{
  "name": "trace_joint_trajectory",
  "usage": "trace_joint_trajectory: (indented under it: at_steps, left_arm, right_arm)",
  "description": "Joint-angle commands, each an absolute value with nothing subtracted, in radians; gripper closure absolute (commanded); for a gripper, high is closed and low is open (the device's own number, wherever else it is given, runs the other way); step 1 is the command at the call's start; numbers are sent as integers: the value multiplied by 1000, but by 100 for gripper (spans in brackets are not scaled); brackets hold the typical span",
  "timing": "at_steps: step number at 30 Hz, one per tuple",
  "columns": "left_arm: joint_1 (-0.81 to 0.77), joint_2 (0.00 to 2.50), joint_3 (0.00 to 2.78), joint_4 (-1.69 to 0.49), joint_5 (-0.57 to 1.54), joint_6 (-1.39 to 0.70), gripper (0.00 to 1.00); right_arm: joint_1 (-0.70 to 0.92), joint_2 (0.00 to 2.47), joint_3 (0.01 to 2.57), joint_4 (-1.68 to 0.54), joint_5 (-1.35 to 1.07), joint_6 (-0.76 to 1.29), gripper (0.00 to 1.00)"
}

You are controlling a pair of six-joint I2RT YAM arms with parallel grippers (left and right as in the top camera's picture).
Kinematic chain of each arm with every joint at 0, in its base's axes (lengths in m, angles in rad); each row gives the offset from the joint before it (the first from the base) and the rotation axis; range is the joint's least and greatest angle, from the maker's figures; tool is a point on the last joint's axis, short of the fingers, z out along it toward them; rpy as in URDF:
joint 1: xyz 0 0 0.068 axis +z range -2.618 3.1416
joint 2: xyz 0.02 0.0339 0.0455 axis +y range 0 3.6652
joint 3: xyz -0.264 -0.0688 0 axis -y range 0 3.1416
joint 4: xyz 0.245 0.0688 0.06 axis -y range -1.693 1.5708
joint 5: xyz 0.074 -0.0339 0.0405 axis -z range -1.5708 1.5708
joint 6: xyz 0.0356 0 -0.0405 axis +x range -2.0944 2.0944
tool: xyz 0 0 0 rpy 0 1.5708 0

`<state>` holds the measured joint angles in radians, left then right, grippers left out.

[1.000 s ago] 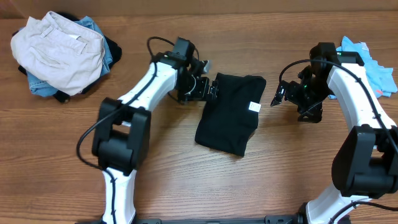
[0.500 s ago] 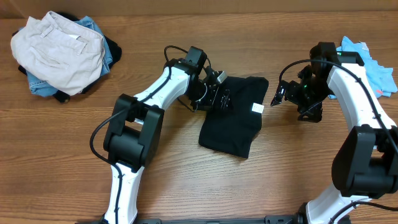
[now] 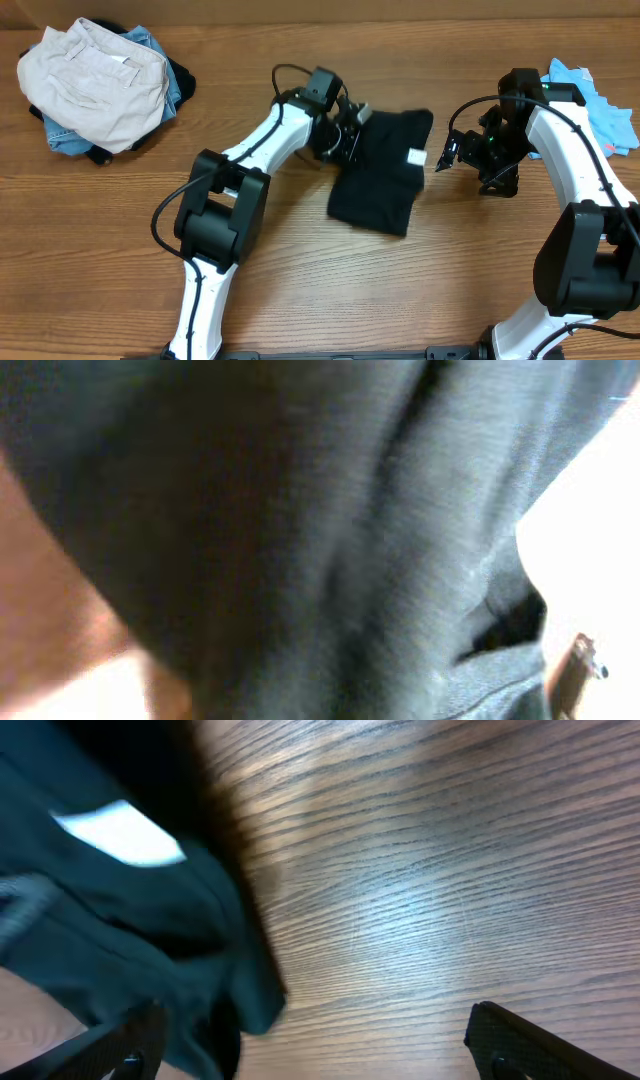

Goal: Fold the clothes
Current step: 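Carry the folded black shirt to the top-left clothes pile and drop it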

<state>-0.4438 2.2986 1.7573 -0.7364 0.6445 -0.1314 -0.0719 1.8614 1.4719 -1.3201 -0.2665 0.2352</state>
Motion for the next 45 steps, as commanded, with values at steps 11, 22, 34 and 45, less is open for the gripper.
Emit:
trace_joint_trajectory:
  at_steps: [11, 22, 34, 45]
  left_arm:
    - [-89, 2230, 2441, -1071, 384, -53, 96]
    - [349, 2229, 2649, -1122, 405, -173, 96]
    - [523, 2435, 2638, -1003, 583, -164, 96]
    - [543, 2519, 2643, -1164, 331, -312, 0]
  right_arm:
    - [-74, 1848, 1492, -1330, -278, 231, 0]
    - [-74, 1848, 1491, -1337, -278, 231, 0]
    - [-74, 1848, 1492, -1391, -279, 235, 0]
    - [-74, 1848, 1492, -1400, -280, 239, 0]
